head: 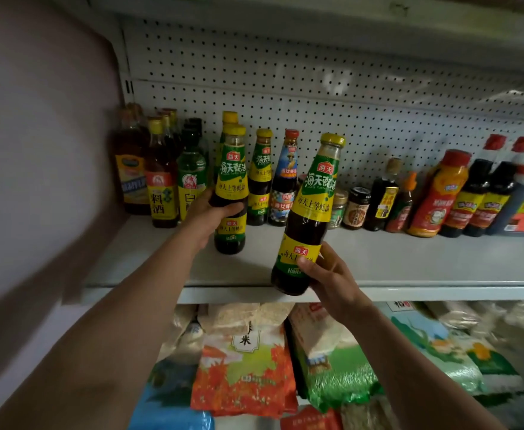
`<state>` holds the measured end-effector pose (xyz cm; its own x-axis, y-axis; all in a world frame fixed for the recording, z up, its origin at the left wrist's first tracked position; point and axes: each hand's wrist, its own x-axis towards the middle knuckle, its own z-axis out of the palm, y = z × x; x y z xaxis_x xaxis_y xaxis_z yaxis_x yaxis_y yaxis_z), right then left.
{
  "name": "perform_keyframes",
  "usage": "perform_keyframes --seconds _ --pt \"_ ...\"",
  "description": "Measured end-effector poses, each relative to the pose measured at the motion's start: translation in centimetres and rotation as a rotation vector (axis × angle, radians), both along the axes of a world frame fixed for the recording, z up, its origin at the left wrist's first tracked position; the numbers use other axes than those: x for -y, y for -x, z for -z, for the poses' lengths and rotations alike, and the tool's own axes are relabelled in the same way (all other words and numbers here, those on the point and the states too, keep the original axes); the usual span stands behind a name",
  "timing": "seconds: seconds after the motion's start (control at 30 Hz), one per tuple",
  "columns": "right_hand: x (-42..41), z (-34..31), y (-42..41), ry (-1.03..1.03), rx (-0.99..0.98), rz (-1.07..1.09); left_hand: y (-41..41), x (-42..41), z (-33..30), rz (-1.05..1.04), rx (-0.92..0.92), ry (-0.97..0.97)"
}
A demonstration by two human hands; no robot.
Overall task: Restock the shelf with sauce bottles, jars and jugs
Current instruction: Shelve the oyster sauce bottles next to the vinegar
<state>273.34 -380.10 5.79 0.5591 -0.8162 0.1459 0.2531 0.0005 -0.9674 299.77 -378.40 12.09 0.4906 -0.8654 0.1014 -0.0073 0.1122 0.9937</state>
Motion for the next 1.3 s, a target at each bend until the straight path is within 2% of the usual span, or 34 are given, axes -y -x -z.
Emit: perform_keyframes --seconds 0.33,0.57,0.77,0.87,1.0,1.07,1.13,1.2,1.3 --pt "2.2 -0.1 -2.9 0.029 -0.045 -0.020 -2.7 2.8 0.2 -0.063 0.206 -0.029" --pt "2.8 -0.2 -4.6 0.021 -0.017 -0.045 -3.7 3.9 0.6 -0.072 0.261 -0.049" --pt "3.0 -0.4 -5.4 0.066 -0.104 -0.065 -3.5 3.7 1.1 -0.089 0.297 -0.048" --pt "3.0 -0.2 -6.0 0.126 -0.186 -0.030 -2.5 2.1 0.6 -0.183 0.364 -0.038" --pt "3.1 -0.1 -7.0 0.162 -0.228 0.031 -1.4 -1.2 -2.4 -0.330 0.416 0.110" --pt "3.1 -0.1 -8.1 0.167 -0.241 0.023 -0.9 -2.8 -4.9 -0.249 0.446 0.227" --pt "3.0 -0.1 -9.4 0.147 -0.243 0.030 -0.5 -3.9 -7.2 -0.079 0.470 0.294" --pt "2.8 -0.1 -10.8 0.140 -0.245 0.046 -0.2 -4.5 -8.8 0.034 0.543 0.291" --pt "2.8 0.1 -12.3 0.170 -0.254 0.068 -0.5 -4.7 -10.0 0.091 0.642 0.254"
